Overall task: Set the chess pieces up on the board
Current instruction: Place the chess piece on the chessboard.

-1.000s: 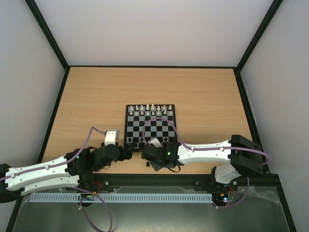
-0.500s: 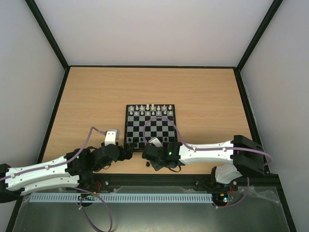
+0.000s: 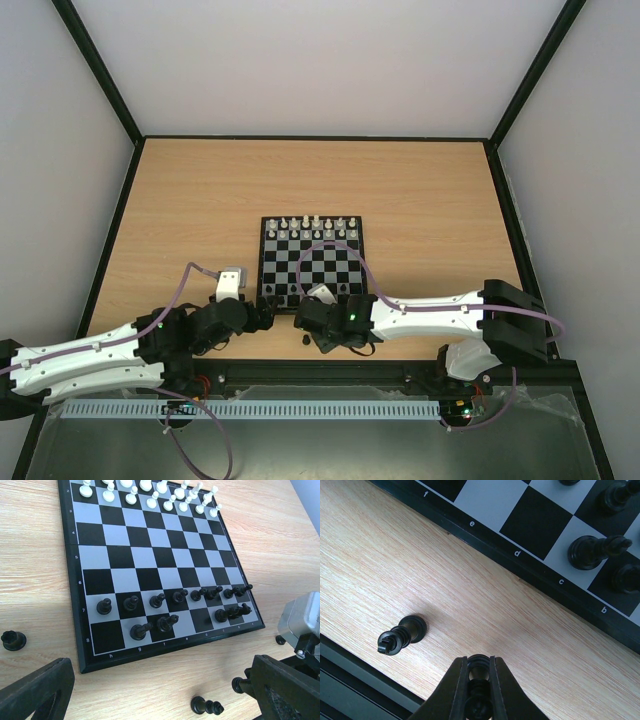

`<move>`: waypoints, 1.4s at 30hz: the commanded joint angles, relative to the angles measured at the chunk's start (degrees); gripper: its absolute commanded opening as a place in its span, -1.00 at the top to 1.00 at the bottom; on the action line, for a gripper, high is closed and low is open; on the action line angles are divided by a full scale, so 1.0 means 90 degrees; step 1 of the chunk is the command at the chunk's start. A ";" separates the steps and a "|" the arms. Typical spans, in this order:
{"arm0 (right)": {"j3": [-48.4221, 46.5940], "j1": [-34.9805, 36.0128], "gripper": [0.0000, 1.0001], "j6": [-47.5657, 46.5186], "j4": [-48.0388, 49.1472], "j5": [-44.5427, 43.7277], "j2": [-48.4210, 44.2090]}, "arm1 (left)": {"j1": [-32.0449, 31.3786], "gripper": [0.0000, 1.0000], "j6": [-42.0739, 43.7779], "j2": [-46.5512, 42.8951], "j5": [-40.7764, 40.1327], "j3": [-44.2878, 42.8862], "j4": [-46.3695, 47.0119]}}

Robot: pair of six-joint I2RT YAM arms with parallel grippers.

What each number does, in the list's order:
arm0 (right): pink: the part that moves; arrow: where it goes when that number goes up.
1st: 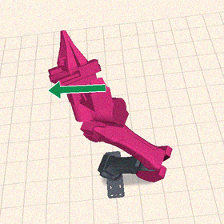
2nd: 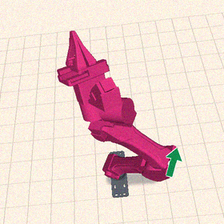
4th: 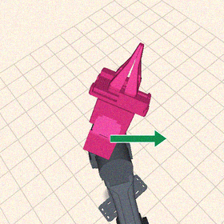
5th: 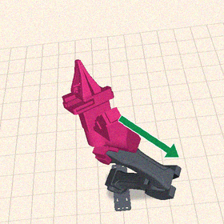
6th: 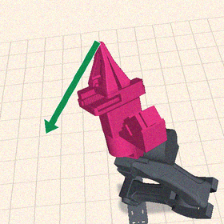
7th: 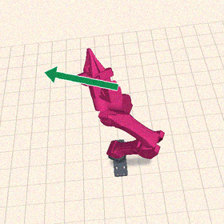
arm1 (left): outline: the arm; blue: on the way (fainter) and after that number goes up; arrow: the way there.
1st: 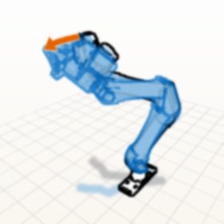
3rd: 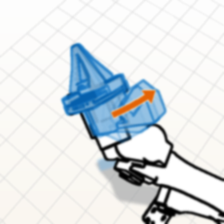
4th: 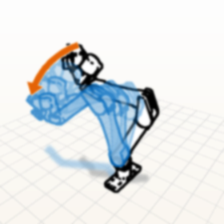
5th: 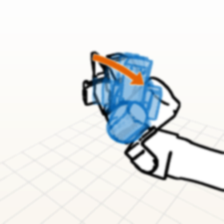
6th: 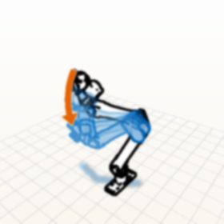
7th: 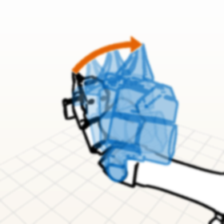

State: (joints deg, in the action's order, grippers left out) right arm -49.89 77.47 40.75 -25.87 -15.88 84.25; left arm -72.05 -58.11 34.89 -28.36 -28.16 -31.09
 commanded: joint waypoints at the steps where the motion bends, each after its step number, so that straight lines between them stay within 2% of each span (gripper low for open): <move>1: 0.0018 -0.0009 0.96 0.0018 -0.0326 -0.0075 -0.0045 | -0.0031 -0.99 0.0047 -0.0030 -0.0129 -0.0030 -0.0097; 18: -0.0299 -0.0082 0.96 -0.0184 -0.0399 -0.0091 0.0068 | -0.0031 -0.99 0.0033 -0.0131 -0.0186 0.0007 -0.0106; 31: -0.1359 -0.0949 0.96 -0.1072 -0.0898 0.0061 0.0214 | -0.0031 -0.99 -0.0020 -0.0342 -0.0177 0.0029 -0.0205; 42: -0.1842 -0.1682 0.95 -0.1610 -0.1000 0.0787 0.0770 | -0.0031 -0.99 0.0010 -0.0390 -0.0115 0.0023 -0.0184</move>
State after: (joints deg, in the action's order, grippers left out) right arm -64.90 63.83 28.88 -31.42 -11.60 89.23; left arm -72.07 -58.13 32.01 -28.56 -28.16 -31.90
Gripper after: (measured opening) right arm 0.088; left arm 0.993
